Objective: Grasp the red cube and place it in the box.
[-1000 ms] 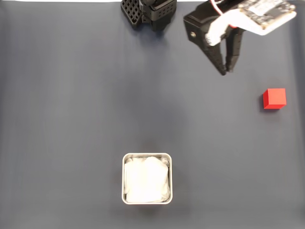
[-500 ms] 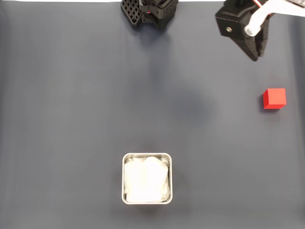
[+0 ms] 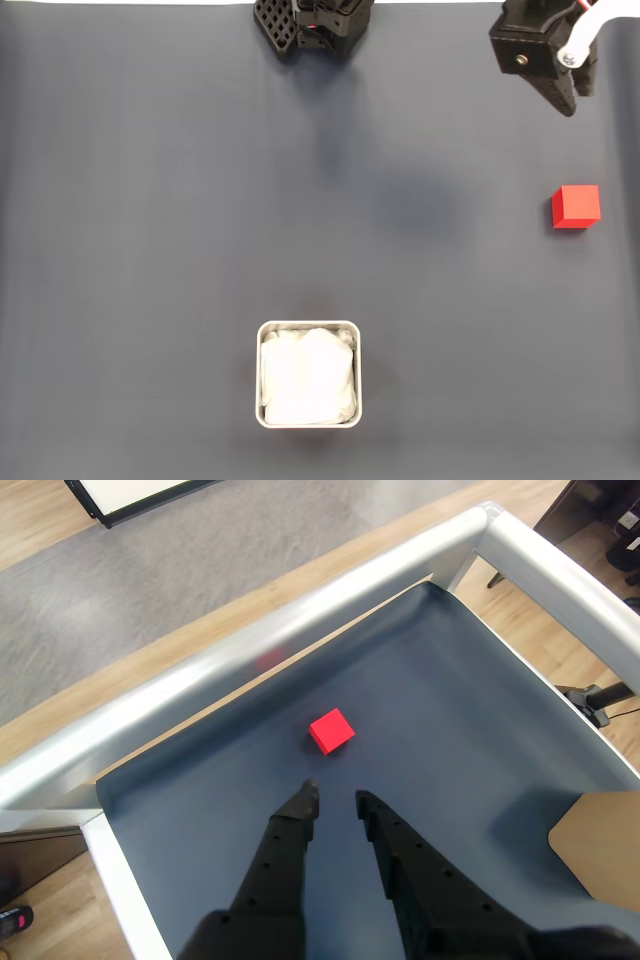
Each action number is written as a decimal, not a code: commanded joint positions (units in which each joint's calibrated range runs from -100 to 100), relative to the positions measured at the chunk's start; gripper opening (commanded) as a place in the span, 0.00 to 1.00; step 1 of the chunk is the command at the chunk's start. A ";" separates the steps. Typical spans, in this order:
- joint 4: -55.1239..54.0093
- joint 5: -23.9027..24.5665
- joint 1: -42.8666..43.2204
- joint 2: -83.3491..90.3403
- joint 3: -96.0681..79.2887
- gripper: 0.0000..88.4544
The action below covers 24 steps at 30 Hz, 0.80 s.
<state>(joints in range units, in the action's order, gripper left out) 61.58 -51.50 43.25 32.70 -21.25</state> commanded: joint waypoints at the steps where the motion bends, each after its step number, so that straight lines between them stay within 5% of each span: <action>1: -2.07 -0.15 0.86 -0.72 1.45 0.13; 24: -16.82 -0.88 -4.12 -10.25 -4.57 0.29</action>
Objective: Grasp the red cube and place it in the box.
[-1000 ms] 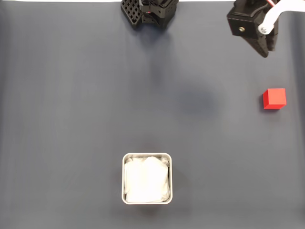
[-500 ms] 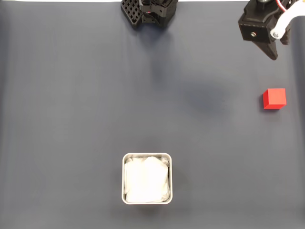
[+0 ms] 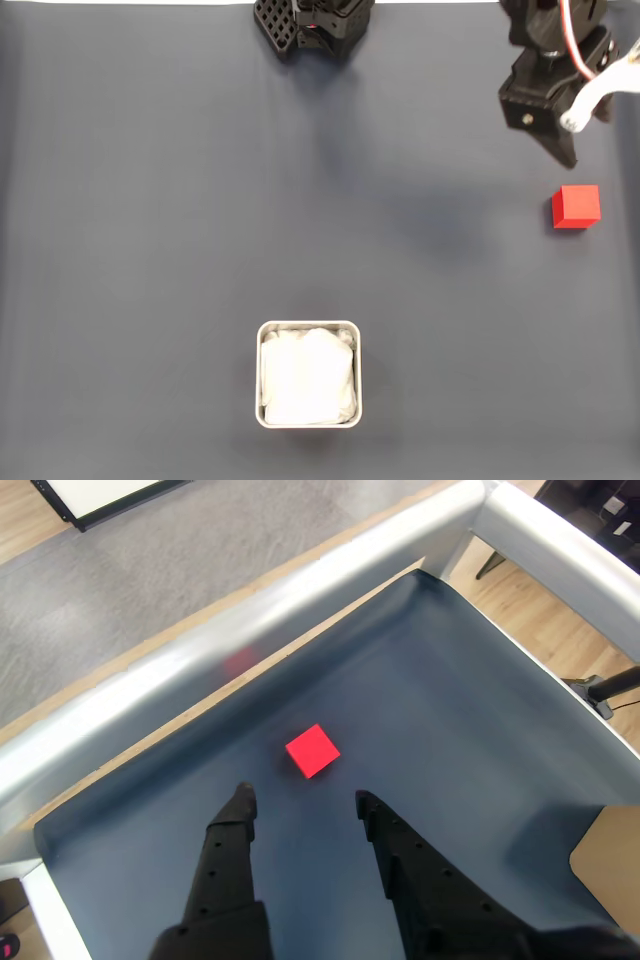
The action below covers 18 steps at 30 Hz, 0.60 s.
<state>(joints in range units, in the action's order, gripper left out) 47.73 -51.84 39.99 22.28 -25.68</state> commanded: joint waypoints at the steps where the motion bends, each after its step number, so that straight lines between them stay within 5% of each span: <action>1: -3.63 -0.73 -1.14 -0.09 -0.51 0.30; 18: -11.50 -2.69 -3.27 -6.59 -1.69 0.36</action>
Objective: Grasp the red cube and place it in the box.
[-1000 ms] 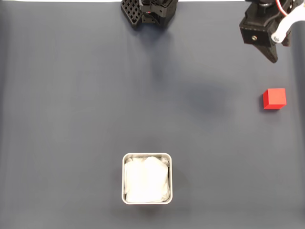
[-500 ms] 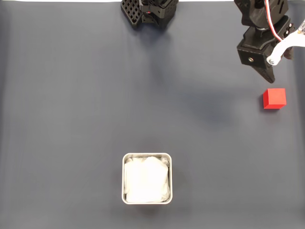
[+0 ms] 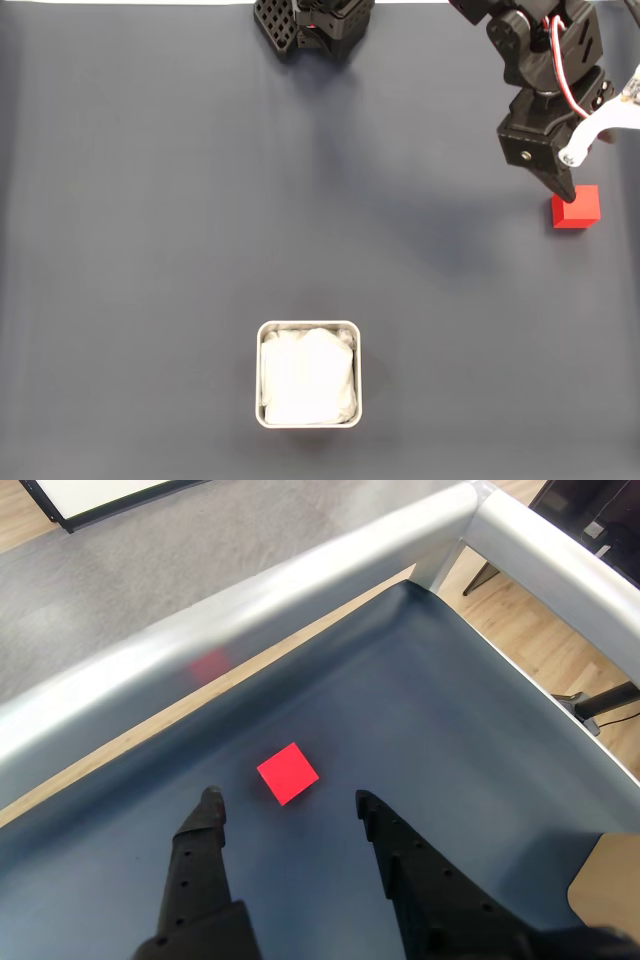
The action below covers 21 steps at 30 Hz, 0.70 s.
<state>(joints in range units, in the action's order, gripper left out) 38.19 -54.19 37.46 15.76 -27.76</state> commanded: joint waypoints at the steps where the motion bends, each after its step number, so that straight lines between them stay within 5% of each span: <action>1: -2.37 -0.39 -0.82 -0.51 0.39 0.36; 21: -9.01 0.05 0.32 -8.57 0.84 0.41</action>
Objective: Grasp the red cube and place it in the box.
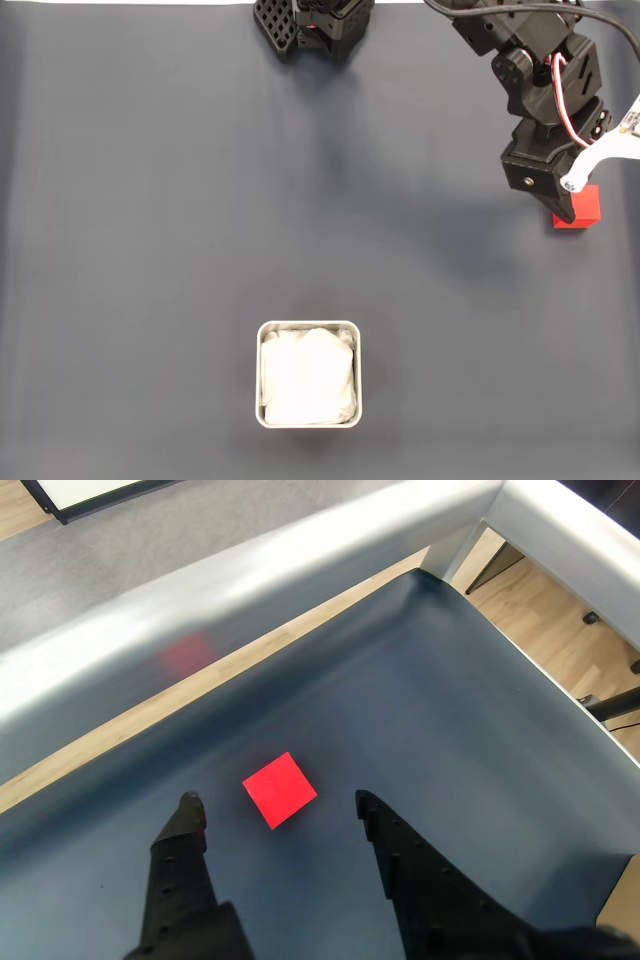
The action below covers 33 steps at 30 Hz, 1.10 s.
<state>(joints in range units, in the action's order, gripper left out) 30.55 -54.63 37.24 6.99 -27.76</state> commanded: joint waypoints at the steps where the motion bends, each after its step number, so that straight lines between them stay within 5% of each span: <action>1: -1.53 0.54 0.54 -0.06 0.84 0.41; 33: -4.16 1.90 2.18 -10.54 8.69 0.42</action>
<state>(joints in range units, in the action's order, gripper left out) 27.45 -52.43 39.24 -4.04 -22.15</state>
